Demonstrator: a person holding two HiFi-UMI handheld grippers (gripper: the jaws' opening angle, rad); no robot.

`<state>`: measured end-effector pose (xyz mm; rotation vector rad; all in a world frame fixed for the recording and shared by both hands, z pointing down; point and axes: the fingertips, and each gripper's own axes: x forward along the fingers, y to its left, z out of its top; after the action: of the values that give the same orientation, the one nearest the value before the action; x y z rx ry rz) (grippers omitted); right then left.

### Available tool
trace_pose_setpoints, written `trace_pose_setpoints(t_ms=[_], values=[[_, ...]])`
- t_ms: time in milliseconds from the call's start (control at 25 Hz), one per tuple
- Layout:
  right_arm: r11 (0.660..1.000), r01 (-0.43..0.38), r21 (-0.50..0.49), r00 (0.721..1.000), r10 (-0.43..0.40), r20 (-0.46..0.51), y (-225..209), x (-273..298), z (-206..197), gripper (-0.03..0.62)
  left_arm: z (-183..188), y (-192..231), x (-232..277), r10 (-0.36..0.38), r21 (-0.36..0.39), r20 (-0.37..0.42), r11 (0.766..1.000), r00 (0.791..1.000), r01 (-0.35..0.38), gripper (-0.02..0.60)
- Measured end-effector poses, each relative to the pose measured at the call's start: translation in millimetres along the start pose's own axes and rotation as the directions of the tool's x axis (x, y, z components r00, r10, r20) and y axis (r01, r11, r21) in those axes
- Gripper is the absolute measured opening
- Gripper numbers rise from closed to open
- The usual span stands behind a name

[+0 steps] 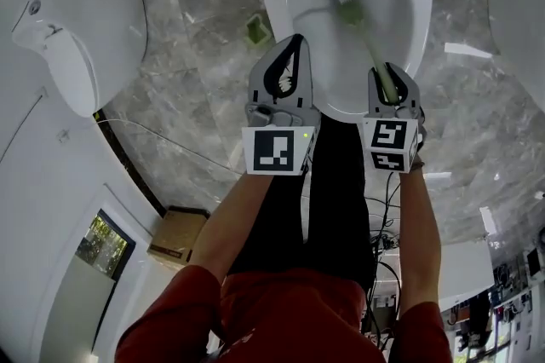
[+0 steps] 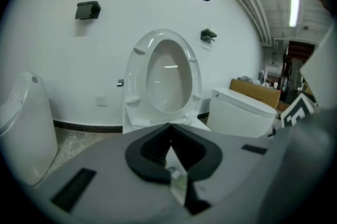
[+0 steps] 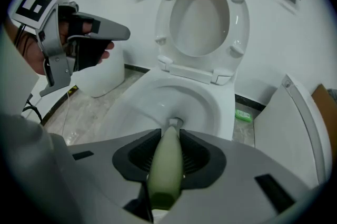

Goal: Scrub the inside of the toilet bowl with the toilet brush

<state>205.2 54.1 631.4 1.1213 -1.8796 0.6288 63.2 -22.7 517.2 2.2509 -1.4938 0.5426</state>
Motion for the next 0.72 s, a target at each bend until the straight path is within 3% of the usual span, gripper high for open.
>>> trace_pose_setpoints(t_ms=[80,200,320,440,560,720], values=[[1.0,-0.014,0.025,1.0,0.015,-0.022,8,2,-6,0.104,-8,3,-2,0.004,-0.009,-0.013,1.0,1.0,-0.004,0.002],[0.984,-0.021,0.179,0.998,0.033,-0.06,15,1,-13,0.104,-10,5,-4,0.001,-0.005,-0.021,1.0,1.0,-0.001,0.002],[0.937,-0.034,0.349,0.998,0.048,-0.033,18,-8,-9,0.104,-11,4,-4,-0.007,0.001,-0.026,1.0,1.0,0.007,0.002],[0.891,-0.036,0.452,0.999,0.044,-0.007,22,-11,-6,0.104,-12,3,-2,-0.006,-0.008,-0.024,1.0,1.0,0.006,0.002],[0.901,0.013,0.434,0.997,0.02,-0.071,23,-3,-28,0.104,-13,0,-2,-0.014,0.0,-0.027,1.0,1.0,0.014,0.002],[0.961,0.064,0.27,0.987,-0.02,-0.162,4,3,-52,0.104,-13,-6,-3,-0.023,-0.02,-0.027,1.0,0.999,0.023,0.002]])
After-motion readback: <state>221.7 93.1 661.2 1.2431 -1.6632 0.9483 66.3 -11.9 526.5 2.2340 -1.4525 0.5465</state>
